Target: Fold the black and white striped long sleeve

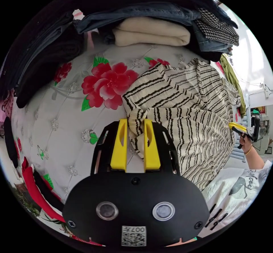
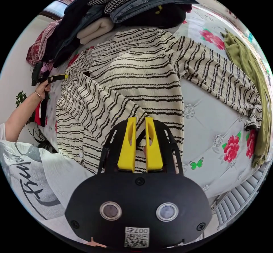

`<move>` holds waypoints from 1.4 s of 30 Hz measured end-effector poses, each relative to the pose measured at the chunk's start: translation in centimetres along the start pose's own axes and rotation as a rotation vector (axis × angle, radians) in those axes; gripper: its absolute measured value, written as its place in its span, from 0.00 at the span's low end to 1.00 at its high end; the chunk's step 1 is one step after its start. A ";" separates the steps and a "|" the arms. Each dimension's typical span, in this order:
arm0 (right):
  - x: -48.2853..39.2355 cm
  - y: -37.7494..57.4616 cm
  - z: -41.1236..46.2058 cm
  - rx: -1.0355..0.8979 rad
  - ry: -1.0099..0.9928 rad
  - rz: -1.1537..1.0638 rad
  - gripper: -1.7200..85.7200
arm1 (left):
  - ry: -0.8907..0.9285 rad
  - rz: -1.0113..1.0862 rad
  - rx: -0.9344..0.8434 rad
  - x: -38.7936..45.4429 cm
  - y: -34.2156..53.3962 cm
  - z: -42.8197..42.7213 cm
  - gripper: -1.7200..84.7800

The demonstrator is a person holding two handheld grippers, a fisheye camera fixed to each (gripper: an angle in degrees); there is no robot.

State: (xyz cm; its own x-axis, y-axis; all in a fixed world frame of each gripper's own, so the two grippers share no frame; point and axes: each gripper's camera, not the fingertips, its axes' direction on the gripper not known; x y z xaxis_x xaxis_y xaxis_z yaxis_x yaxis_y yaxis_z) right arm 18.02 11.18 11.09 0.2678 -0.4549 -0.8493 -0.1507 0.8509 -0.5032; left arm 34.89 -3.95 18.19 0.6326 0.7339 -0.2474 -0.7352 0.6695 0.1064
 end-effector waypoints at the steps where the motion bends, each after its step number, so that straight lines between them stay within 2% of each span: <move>1: 0.3 -0.1 0.1 -0.006 -0.008 0.007 0.06 | -0.005 -0.024 -0.010 -0.4 -0.4 0.1 0.11; 4: 2.4 -0.3 -0.4 0.007 -0.105 0.070 0.07 | 0.022 -0.094 0.008 -1.8 -1.9 -0.1 0.11; 7: 5.6 0.5 -2.8 0.125 -0.119 0.174 0.08 | 0.015 -0.140 0.085 -2.5 -1.7 -1.4 0.11; 10: 11.3 2.4 -5.5 0.277 -0.072 0.380 0.09 | 0.041 -0.183 0.189 -3.3 0.2 -3.7 0.11; 15: 23.1 9.4 -7.4 0.573 -0.042 0.986 0.11 | 0.086 -0.322 0.274 -4.9 6.2 -6.9 0.10; 17: 24.8 10.1 -6.7 0.587 -0.042 1.019 0.11 | 0.097 -0.365 0.258 -5.1 8.3 -7.1 0.09; 22: 27.7 7.6 -4.6 0.427 -0.021 0.968 0.07 | 0.142 -0.444 0.178 -4.9 13.2 -6.4 0.09; 25: 27.3 5.5 -7.4 0.478 0.038 0.824 0.03 | 0.196 -0.470 0.170 -4.8 15.4 -6.4 0.09; 28: 23.9 3.0 -13.1 0.625 0.005 0.536 0.02 | 0.235 -0.469 0.196 -4.7 16.9 -7.1 0.09; 33: 8.2 0.4 -21.1 0.740 -0.058 -0.165 0.02 | 0.274 -0.366 0.253 -3.9 17.5 -9.0 0.09; 34: 6.3 0.5 -21.3 0.741 -0.082 -0.231 0.02 | 0.283 -0.355 0.263 -3.8 17.6 -9.2 0.09; 36: -1.1 1.3 -20.4 0.709 -0.202 -0.480 0.02 | 0.333 -0.312 0.296 -3.4 17.8 -9.9 0.10; 39: -8.9 2.5 -16.1 0.591 -0.353 -0.688 0.02 | 0.370 -0.261 0.323 -3.2 18.7 -10.4 0.10; 42: -14.8 3.2 -9.6 0.379 -0.478 -0.781 0.02 | 0.384 -0.240 0.310 -3.6 20.2 -10.1 0.11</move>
State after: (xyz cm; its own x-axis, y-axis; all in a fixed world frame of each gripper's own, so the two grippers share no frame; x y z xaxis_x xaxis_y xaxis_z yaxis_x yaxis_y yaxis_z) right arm 4.40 18.10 20.51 0.5306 -0.8411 -0.1054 0.5238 0.4231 -0.7394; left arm 15.32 5.77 11.55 0.5964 0.5008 -0.6273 -0.4382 0.8579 0.2683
